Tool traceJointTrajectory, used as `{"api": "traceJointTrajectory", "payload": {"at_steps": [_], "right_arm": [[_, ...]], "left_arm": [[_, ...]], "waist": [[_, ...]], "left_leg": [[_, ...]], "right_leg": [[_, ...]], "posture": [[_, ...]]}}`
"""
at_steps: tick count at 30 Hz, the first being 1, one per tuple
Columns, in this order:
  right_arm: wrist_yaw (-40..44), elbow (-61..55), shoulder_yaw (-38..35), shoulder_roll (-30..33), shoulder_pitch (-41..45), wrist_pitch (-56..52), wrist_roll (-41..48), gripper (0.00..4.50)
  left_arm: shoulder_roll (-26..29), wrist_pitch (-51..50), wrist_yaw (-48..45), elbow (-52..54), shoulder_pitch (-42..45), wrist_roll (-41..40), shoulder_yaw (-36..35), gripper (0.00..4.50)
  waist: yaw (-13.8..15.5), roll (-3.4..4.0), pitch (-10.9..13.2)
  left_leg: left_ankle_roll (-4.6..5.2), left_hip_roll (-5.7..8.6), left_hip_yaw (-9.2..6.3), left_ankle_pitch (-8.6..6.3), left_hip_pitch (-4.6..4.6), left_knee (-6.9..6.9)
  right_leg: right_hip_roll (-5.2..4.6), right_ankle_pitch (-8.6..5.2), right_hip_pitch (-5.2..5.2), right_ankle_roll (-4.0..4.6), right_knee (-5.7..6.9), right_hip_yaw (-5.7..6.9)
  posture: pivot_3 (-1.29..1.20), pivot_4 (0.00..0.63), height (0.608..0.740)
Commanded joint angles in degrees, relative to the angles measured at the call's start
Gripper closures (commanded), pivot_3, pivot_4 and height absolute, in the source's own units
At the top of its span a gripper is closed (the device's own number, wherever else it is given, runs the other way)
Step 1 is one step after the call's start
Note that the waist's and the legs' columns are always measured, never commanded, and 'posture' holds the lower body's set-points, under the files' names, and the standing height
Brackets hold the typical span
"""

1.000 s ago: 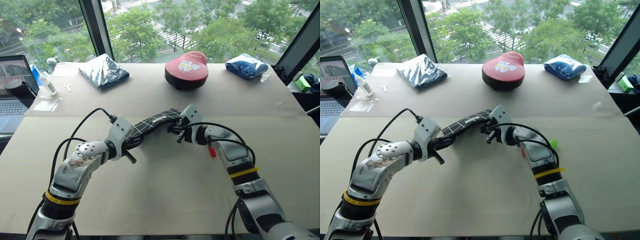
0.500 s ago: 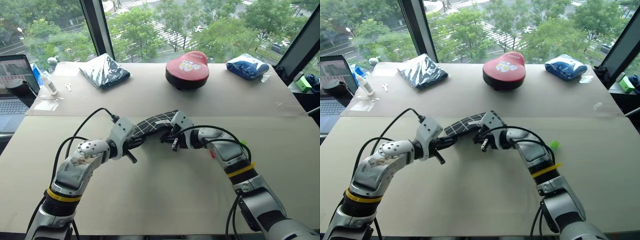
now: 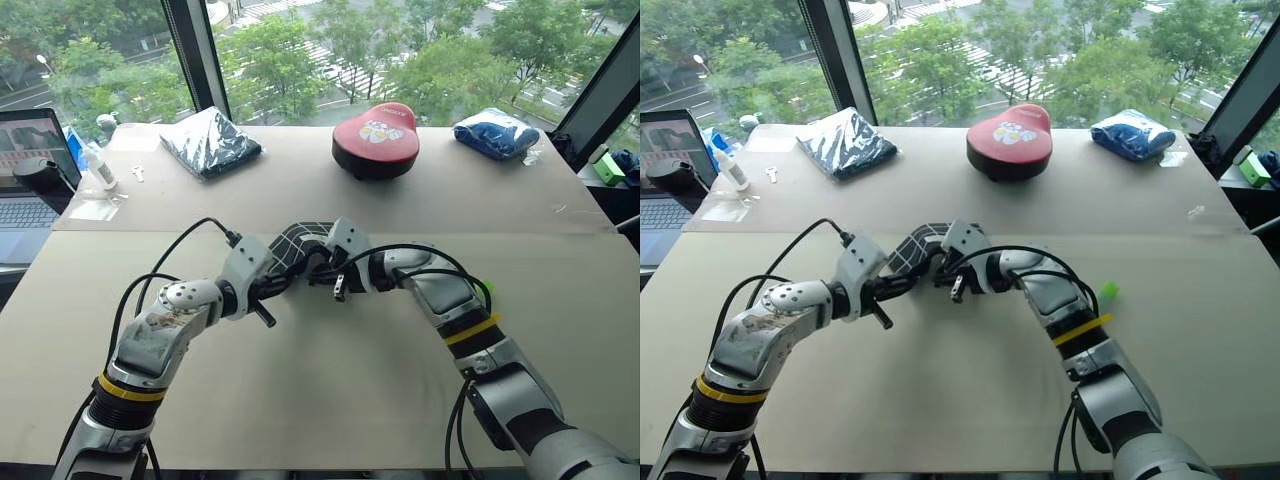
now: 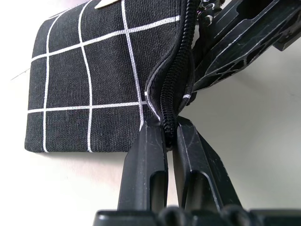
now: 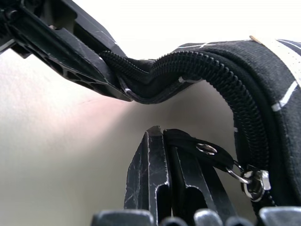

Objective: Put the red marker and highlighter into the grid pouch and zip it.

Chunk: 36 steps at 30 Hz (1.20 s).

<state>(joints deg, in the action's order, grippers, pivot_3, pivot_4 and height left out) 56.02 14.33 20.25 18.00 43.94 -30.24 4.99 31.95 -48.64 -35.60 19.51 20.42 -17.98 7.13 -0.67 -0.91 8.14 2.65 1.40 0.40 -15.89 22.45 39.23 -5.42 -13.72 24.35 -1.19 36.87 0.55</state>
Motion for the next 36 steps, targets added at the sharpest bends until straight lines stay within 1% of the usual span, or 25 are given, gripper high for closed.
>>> {"api": "traceJointTrajectory", "payload": {"at_steps": [1, 8, 10, 13, 15, 27, 30, 32, 36], "right_arm": [[-3.56, 5.09, -3.69, 0.22, 5.5, 2.13, -0.94, 4.48], [-1.03, 8.04, -7.11, 1.96, 8.49, 2.23, 0.58, 4.48], [0.62, 6.48, -6.2, 1.98, 7.64, 1.25, 0.71, 4.48], [3.51, 2.61, -2.4, 1.79, 4.99, 1.23, -0.18, 4.48], [3.56, 2.02, -1.33, 1.2, 4.57, 1.46, -0.8, 4.48], [4.37, 4.84, 0.68, -2.31, 9.36, 3.26, -1.97, 4.48], [6.64, 1.96, 2.89, -1.11, 7.2, 3.5, -2.74, 4.48], [6.6, 2.37, 3.14, 0.1, 6.44, 4.25, -3.52, 4.48], [3.05, 9.39, 1.42, 1.82, 8.41, 7.41, -6.29, 4.48]], "left_arm": [[-0.5, 1.56, -0.32, 1.52, 1.16, -0.19, 0.2, 4.5], [-0.22, 1.4, -0.48, 1.6, 1.16, -0.21, 0.11, 4.5], [-0.08, 1.34, -0.52, 1.62, 1.16, -0.22, 0.03, 4.5], [0.03, 1.19, -0.54, 1.64, 1.17, -0.22, -0.01, 4.5], [0.06, 1.12, -0.51, 1.65, 1.18, -0.22, -0.03, 4.5], [0.53, 0.8, -1.03, 1.87, 1.15, -0.59, 0.1, 4.5], [0.35, 0.89, -1.26, 1.65, 1.34, -0.61, 0.37, 4.5], [0.23, 0.94, -1.33, 1.52, 1.46, -0.55, 0.45, 4.5], [0.06, 1.05, -1.57, 1.38, 1.58, -0.52, 0.68, 4.5]], "waist": [[-0.06, 0.0, 0.0], [-0.07, 0.0, 0.0], [-0.08, 0.0, 0.0], [-0.09, 0.0, 0.0], [-0.12, 0.0, 0.0], [-0.14, 0.0, 0.0], [-0.08, 0.0, 0.0], [0.0, 0.0, 0.0], [-0.01, 0.0, 0.0]], "left_leg": [[0.0, 0.01, 0.0, 0.0, 0.0, 0.0], [-0.11, -0.02, -0.02, 0.06, 0.0, -0.03], [-0.08, -0.01, 0.0, 0.04, 0.01, -0.03], [-0.05, 0.0, 0.0, 0.03, 0.03, -0.02], [-0.03, -0.01, 0.0, 0.01, 0.03, -0.02], [-0.11, 0.0, -0.02, 0.06, 0.02, -0.02], [-0.12, 0.0, -0.02, 0.07, 0.03, -0.02], [-0.1, 0.01, -0.02, 0.06, 0.03, -0.02], [-0.1, 0.04, -0.02, 0.06, 0.02, -0.02]], "right_leg": [[0.0, 0.0, 0.0, 0.0, 0.01, -0.02], [0.03, 0.0, 0.04, 0.01, 0.07, 0.0], [0.0, 0.0, 0.03, 0.01, 0.13, -0.02], [0.0, 0.0, 0.02, 0.01, 0.15, -0.02], [0.0, 0.0, 0.03, 0.01, 0.17, -0.02], [0.02, 0.0, 0.06, 0.01, 0.16, 0.0], [0.01, 0.0, 0.05, 0.01, 0.17, 0.0], [0.0, 0.0, 0.03, 0.01, 0.16, 0.02], [-0.01, 0.0, 0.02, 0.01, 0.16, 0.01]], "posture": [[0.0, 0.15, 0.74], [0.0, 0.15, 0.74], [0.0, 0.15, 0.74], [0.0, 0.15, 0.74], [0.0, 0.15, 0.74], [0.0, 0.15, 0.74], [0.0, 0.15, 0.74], [0.0, 0.15, 0.74], [0.0, 0.15, 0.74]]}}
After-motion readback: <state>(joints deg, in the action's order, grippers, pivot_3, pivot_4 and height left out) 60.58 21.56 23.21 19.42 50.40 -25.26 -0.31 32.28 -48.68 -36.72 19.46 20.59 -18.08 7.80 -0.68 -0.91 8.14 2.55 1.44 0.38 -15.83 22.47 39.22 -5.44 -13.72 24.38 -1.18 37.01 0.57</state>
